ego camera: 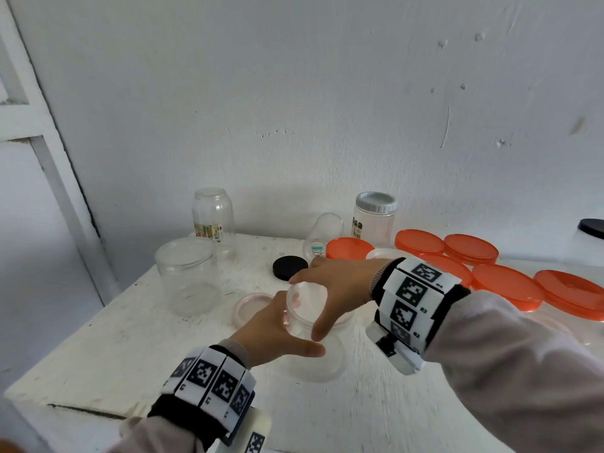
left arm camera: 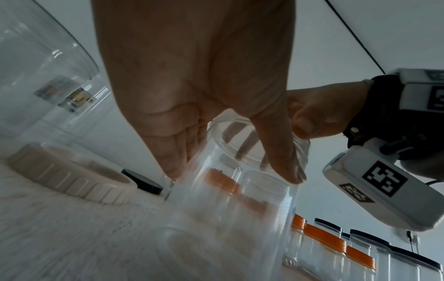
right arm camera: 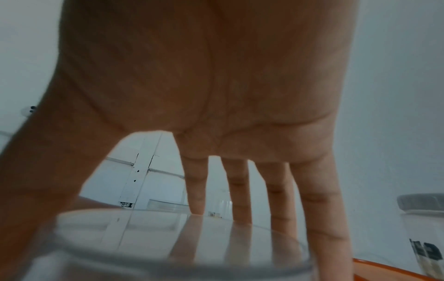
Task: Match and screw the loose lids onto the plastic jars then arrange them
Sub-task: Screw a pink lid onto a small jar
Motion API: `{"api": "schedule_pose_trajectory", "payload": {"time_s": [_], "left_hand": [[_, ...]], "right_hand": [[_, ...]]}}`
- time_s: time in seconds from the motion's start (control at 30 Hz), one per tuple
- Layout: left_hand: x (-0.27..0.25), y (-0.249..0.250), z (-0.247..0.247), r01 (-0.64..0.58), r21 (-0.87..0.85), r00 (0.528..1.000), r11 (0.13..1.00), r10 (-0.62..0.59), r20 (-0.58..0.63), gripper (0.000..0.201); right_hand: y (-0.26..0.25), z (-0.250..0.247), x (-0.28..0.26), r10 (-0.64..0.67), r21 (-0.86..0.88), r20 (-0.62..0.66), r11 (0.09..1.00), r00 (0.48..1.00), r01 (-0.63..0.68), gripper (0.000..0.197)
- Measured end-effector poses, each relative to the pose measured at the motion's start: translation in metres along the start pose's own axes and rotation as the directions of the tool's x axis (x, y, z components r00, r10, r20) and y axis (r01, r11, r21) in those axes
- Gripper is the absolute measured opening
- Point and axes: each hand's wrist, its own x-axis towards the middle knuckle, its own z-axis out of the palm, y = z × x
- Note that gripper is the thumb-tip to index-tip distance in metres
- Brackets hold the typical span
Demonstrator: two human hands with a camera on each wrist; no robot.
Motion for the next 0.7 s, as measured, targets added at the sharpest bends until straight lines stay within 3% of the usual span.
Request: {"api": "schedule_pose_trajectory", "payload": {"time_s": [0.1,0.23,0.33,0.47,0.57,0.7], "left_hand": [[-0.001,-0.002,0.000,-0.007,-0.031,1.000,0.999,0.007,0.002,0.097],[0.000,-0.002,0.002,-0.017,-0.031,1.000,0.999,0.016,-0.012,0.094],[-0.001,-0.003,0.002,0.004,-0.024,1.000,1.000,-0.004,-0.007,0.099],[-0.001,-0.002,0.003,0.017,-0.029,1.000,0.999,-0.018,-0.006,0.102],[-0.002,-0.002,0.003,0.012,-0.035,1.000,0.999,-0.012,-0.004,0.100],[-0.002,-0.004,0.003,0.015,-0.043,1.000,0.999,-0.015,-0.003,0.098]], "right_hand": [[-0.002,0.003,0.001,0.061,-0.019,-0.028,0.998,0.998,-0.062,0.094],[-0.002,0.011,0.001,0.166,-0.018,-0.047,0.986,0.985,-0.167,0.107],[-0.002,0.007,-0.002,0.113,-0.001,0.011,0.994,0.994,-0.113,0.108],[0.002,-0.001,-0.003,0.032,0.007,0.047,0.999,0.998,-0.033,0.096],[0.003,0.001,-0.002,0.067,0.001,0.011,0.998,0.998,-0.067,0.092],[0.003,0.005,-0.003,0.153,-0.010,-0.003,0.988,0.988,-0.153,0.100]]}}
